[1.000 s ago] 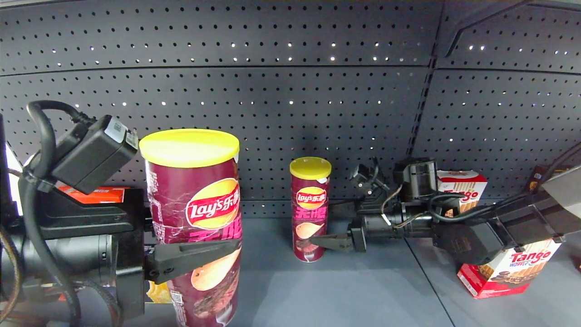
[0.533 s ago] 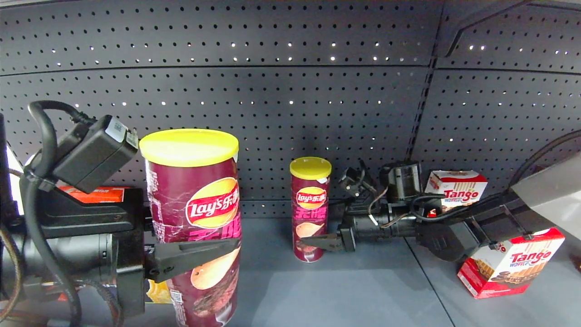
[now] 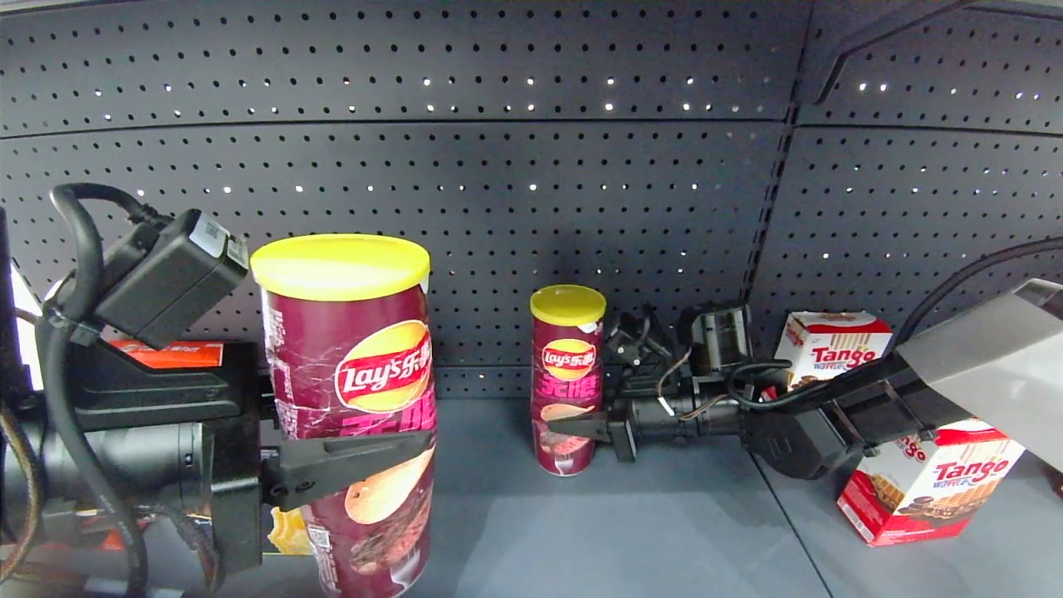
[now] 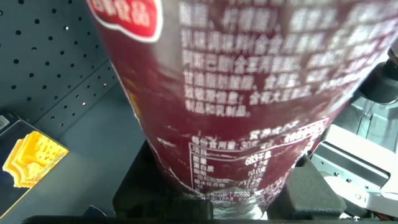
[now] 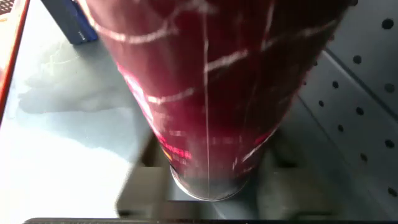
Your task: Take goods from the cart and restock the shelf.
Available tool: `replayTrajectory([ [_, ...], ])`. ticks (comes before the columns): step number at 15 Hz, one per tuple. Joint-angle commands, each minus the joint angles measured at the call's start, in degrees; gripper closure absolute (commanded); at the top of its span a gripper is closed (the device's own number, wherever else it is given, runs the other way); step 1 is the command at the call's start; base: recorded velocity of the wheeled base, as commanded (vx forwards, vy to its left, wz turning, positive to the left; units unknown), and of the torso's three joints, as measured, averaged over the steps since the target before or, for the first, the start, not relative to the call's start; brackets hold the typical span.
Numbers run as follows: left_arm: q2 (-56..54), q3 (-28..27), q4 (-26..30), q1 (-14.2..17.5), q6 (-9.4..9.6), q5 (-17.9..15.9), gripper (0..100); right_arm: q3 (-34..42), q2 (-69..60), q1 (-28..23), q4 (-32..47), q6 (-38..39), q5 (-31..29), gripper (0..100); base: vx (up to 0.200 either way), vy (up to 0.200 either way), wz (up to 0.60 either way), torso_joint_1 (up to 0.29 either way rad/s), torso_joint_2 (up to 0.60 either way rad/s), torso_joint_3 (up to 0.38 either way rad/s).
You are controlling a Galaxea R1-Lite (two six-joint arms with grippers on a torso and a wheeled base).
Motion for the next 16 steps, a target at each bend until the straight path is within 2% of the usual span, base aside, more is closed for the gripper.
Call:
replayTrajectory([
  [1,0.1,0.0,0.0,0.4,-0.03,-0.2,100,-0.1,0.4,0.2,0.0,0.0,0.0,100,0.0,0.0,0.0,0.0,0.0,0.0],
  [7,0.0,0.4,0.0,0.4,0.06,-0.2,100,1.9,-3.7,0.7,0.6,0.1,-0.7,100,0.0,0.0,0.0,0.0,0.0,0.0],
  [13,-0.1,0.1,0.0,0.4,-0.03,-0.1,100,12.8,-13.3,2.0,-2.1,0.2,-4.2,100,0.0,0.0,0.0,0.0,0.0,0.0],
  [16,-0.2,1.0,-0.1,0.6,-0.03,-0.1,100,15.3,-16.3,3.8,-2.2,0.2,-4.7,100,0.0,0.0,0.0,0.0,0.0,0.0],
])
